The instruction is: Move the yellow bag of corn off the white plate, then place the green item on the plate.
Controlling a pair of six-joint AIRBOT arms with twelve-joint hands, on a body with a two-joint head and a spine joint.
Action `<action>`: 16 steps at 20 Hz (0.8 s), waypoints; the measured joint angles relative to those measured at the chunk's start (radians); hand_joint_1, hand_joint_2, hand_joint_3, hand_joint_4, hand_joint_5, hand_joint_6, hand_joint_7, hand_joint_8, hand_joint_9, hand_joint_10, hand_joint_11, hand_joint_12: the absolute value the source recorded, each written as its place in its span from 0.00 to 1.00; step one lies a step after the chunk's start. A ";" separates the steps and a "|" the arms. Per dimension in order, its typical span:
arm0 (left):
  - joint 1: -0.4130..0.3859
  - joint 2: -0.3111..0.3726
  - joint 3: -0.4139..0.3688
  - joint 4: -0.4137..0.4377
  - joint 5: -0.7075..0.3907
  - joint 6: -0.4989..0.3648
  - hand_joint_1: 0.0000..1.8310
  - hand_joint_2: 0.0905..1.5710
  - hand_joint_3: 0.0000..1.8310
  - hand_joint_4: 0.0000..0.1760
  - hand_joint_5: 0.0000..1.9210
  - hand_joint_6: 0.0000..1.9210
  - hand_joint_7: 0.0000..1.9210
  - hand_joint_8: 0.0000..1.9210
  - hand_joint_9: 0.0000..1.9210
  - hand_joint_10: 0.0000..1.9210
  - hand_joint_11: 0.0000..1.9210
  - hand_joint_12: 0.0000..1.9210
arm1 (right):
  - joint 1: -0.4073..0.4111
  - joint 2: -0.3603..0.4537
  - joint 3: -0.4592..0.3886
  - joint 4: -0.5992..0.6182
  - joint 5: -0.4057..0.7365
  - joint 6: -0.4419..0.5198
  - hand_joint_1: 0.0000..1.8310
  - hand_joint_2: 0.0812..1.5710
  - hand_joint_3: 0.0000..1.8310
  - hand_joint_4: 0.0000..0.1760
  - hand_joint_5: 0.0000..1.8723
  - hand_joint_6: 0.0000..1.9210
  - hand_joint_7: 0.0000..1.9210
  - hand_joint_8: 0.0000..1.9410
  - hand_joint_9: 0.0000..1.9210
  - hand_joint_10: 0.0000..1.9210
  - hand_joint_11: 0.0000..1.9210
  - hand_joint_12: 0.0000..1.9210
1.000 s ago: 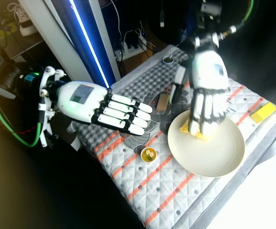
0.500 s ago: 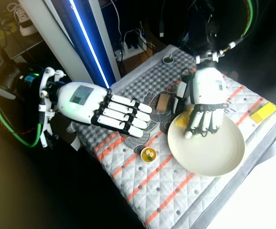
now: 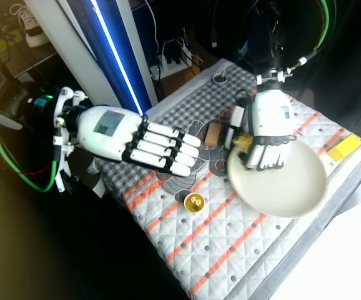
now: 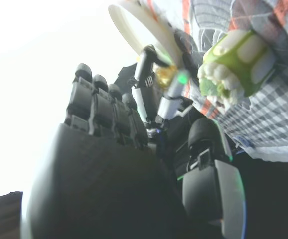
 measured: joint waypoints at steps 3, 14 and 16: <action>0.000 0.008 -0.007 0.000 -0.010 0.001 0.56 0.68 0.35 0.00 0.26 0.89 0.37 1.00 0.52 1.00 0.61 1.00 | 0.000 0.000 0.000 -0.003 0.000 0.000 0.14 0.81 0.00 0.00 0.00 0.00 0.00 0.00 0.00 0.00 0.01 0.00; -0.005 0.019 -0.021 -0.001 -0.029 0.003 0.16 0.84 0.15 0.00 0.06 0.87 0.25 1.00 0.39 1.00 0.53 1.00 | -0.003 -0.004 0.000 -0.001 0.000 0.002 0.14 0.82 0.00 0.00 0.00 0.00 0.00 0.00 0.00 0.00 0.02 0.01; -0.005 0.019 -0.022 -0.003 -0.030 0.000 0.42 0.84 0.11 0.00 0.24 0.93 0.35 0.99 0.46 1.00 0.56 1.00 | -0.003 -0.004 0.001 0.002 0.000 0.002 0.15 0.82 0.00 0.00 0.00 0.00 0.00 0.00 0.00 0.00 0.00 0.00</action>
